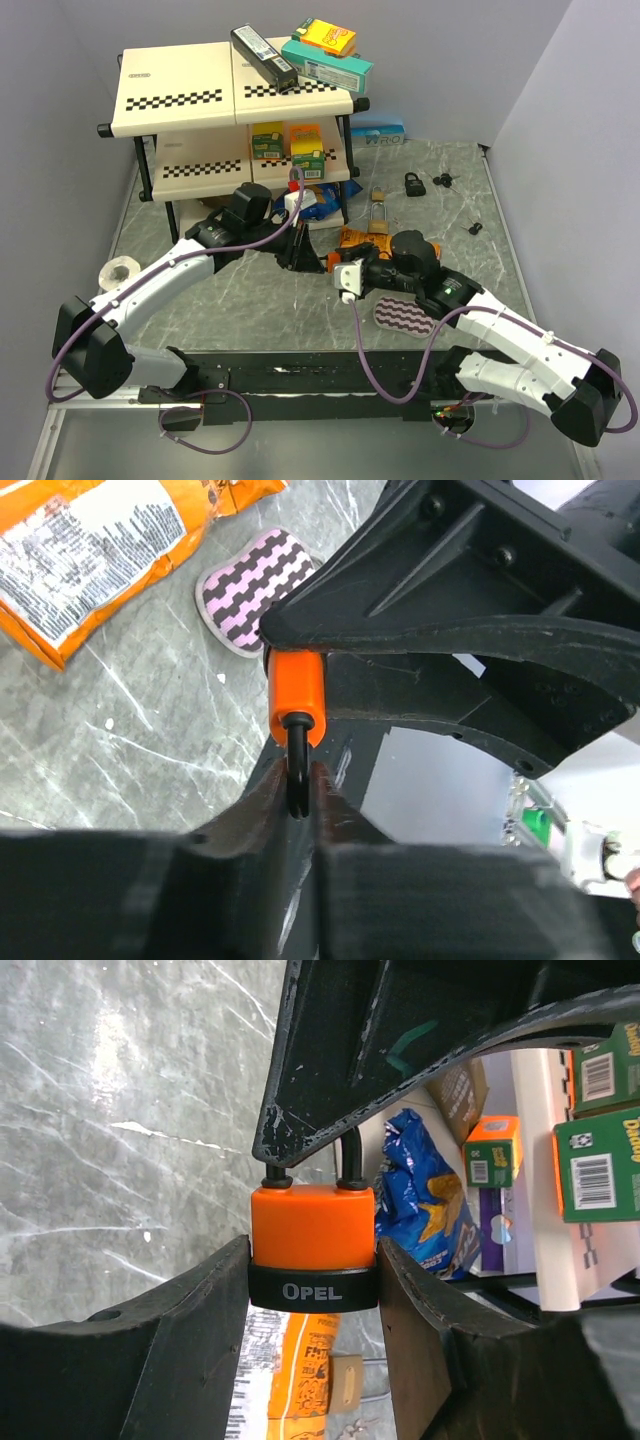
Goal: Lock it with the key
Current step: Place the lock at the center of the board.
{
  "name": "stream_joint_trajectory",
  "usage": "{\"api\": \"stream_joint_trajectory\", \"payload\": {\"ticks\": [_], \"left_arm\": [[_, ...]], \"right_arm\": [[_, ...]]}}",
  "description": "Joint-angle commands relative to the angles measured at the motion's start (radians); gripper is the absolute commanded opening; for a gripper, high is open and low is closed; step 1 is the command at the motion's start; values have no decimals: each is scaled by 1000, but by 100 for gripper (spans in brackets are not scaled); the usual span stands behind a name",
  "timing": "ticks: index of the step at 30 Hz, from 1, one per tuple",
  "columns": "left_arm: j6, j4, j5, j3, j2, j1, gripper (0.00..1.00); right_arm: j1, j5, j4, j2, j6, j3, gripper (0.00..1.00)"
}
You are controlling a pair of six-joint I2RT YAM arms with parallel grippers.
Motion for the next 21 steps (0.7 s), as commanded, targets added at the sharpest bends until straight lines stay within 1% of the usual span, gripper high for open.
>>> {"api": "stream_joint_trajectory", "payload": {"ticks": [1,2,4,5,6,7,8,9,10,11,12,13,14,15,16,17,20,21], "left_arm": [[21,30,27,4,-26,-14,30],[26,25,25,-4,-32,-11,46],[32,21,22,-18,-52,10,60],[34,11,19,-19,-61,23,70],[32,11,22,-21,-72,61,74],[14,25,36,-41,-100,82,82],[11,49,53,-51,-116,102,93],[17,53,51,-59,-136,124,96],[63,48,41,-70,-181,127,99],[89,39,-2,-73,-204,127,97],[107,30,-34,-81,-225,129,96],[135,28,-59,-94,-262,130,96],[158,8,-94,-96,-275,136,96],[187,-39,-93,-91,-282,139,96],[266,-67,-88,-76,-284,142,96],[302,-97,-85,-65,-281,147,96],[356,-136,-140,-45,-273,156,96],[353,-133,-160,-48,-273,161,96]], "right_arm": [[8,8,-2,1,40,55,4],[2,14,-13,-1,58,55,0],[-12,28,-26,-16,81,46,0],[-27,27,-34,-21,110,41,0],[-64,22,-42,-27,126,37,0],[-91,2,-66,-39,141,29,0],[-117,-11,-77,-45,176,29,0],[-186,-24,-88,-52,198,26,0],[-225,-44,-114,-62,247,26,0],[-263,-53,-128,-67,270,26,0],[-315,-62,-141,-70,296,26,0],[-414,-71,-151,-66,342,23,0],[-473,-85,-171,-61,354,20,0],[-519,-79,-177,-35,362,18,0],[-615,-73,-180,-17,377,17,0],[-665,-73,-183,5,391,20,0],[-837,-68,-186,131,472,72,0],[-870,-46,-195,210,497,95,0]]}}
